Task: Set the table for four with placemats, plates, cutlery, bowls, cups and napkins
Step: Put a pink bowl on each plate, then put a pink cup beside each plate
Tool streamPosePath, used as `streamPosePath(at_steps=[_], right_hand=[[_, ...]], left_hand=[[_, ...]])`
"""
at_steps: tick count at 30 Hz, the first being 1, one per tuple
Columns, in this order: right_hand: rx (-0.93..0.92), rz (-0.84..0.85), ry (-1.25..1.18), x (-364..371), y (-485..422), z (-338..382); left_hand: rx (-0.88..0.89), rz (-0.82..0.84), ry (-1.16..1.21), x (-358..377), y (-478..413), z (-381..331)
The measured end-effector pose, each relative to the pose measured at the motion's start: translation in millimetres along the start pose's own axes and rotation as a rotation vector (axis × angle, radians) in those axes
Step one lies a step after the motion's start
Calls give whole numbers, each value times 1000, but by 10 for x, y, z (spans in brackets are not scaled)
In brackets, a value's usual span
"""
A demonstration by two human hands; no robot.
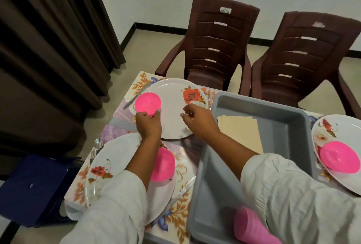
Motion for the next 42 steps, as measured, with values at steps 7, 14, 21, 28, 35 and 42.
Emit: streamPosePath(at_steps=[7,14,21,28,35,42], right_hand=[[25,-83,-16,-468,717,-625],[150,24,22,-707,1577,-1581],[79,485,262,-440,2333,-2049],[-18,710,421,-139,2716,-2073],[-27,697,391,-112,2788,-2112],[-15,548,297,-89,2761,-2199]], left_hand=[[245,513,-21,426,1356,-209],[235,713,-205,662,2497,144],[-28,854,-657,526,3131,800],[-7,843,-838,409,3377,994],[-13,817,-807,405,3552,1072],[11,742,-543,361,3578,1044]])
Point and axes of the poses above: each hand's wrist, its own y-axis away from the middle knuckle, its own x-axis out of the palm, z = x × y, the point moved 6 cm from there along -y, towards the middle knuckle, and after that the axes turned 13 degrees about y, right-handed, at the moved point
